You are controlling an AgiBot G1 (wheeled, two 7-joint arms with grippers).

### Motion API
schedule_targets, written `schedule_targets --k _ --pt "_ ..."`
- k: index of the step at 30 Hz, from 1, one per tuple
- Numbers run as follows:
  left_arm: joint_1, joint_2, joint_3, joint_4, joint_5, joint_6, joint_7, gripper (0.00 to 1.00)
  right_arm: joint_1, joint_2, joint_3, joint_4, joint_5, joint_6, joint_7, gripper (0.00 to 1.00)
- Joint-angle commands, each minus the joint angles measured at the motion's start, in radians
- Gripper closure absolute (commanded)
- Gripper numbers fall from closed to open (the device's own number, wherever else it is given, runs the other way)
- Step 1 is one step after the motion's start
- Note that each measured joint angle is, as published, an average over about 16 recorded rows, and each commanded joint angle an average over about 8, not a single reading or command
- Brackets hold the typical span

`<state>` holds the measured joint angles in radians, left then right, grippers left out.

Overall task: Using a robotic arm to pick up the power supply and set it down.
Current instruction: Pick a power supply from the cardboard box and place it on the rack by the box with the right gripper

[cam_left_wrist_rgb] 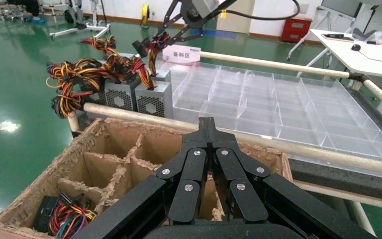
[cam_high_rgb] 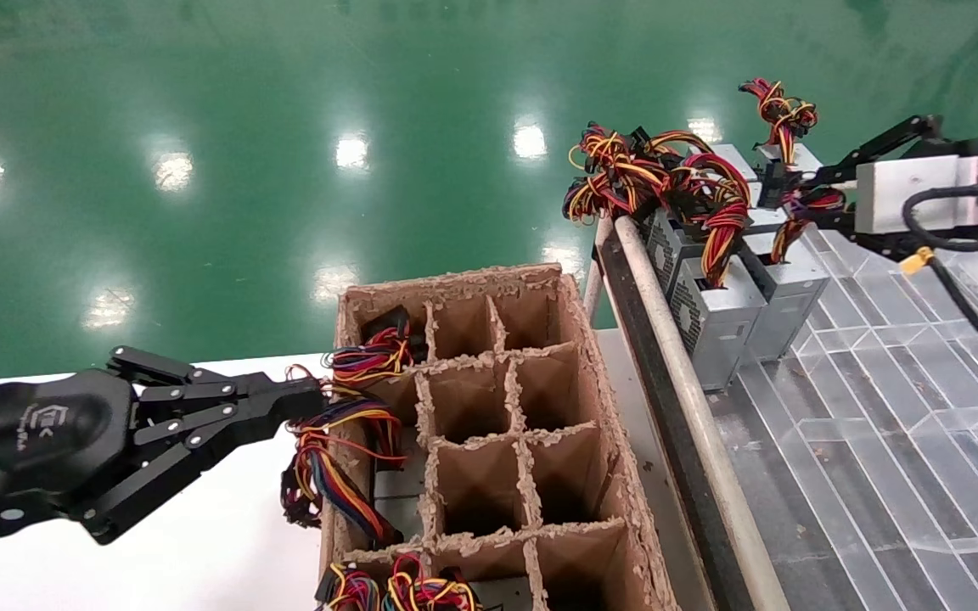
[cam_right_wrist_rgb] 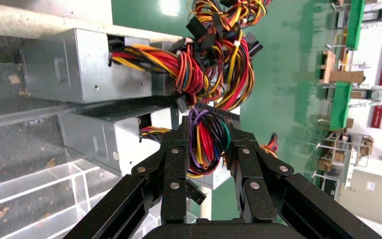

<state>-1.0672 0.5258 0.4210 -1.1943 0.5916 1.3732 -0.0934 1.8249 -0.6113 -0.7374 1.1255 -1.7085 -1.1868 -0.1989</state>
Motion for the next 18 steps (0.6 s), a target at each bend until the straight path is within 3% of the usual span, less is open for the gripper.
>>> schedule_targets --k 1,2,4,9,11,18 --pt "0.0 0.0 0.0 0.0 0.0 0.0 0.0 1.0 -0.008 -0.005 -0.003 -0.001 -0.001 0.005 0.001 1.0" --pt "0.0 0.0 0.0 0.0 0.0 0.0 0.0 1.0 -0.011 -0.005 -0.003 -0.001 0.0 0.007 0.003 0.99" --pt "0.0 0.0 0.0 0.0 0.0 0.0 0.0 1.0 -0.015 -0.006 -0.002 -0.001 0.004 0.008 0.007 0.85" --pt "0.0 0.0 0.0 0.0 0.0 0.0 0.0 1.0 -0.014 -0.008 -0.002 0.003 0.009 0.001 0.017 0.22" --pt "0.0 0.0 0.0 0.0 0.0 0.0 0.0 1.0 -0.011 -0.009 -0.003 0.005 0.008 -0.003 0.02 0.03" --pt "0.0 0.0 0.0 0.0 0.0 0.0 0.0 1.0 -0.008 -0.002 -0.002 0.015 0.007 -0.01 0.032 0.0"
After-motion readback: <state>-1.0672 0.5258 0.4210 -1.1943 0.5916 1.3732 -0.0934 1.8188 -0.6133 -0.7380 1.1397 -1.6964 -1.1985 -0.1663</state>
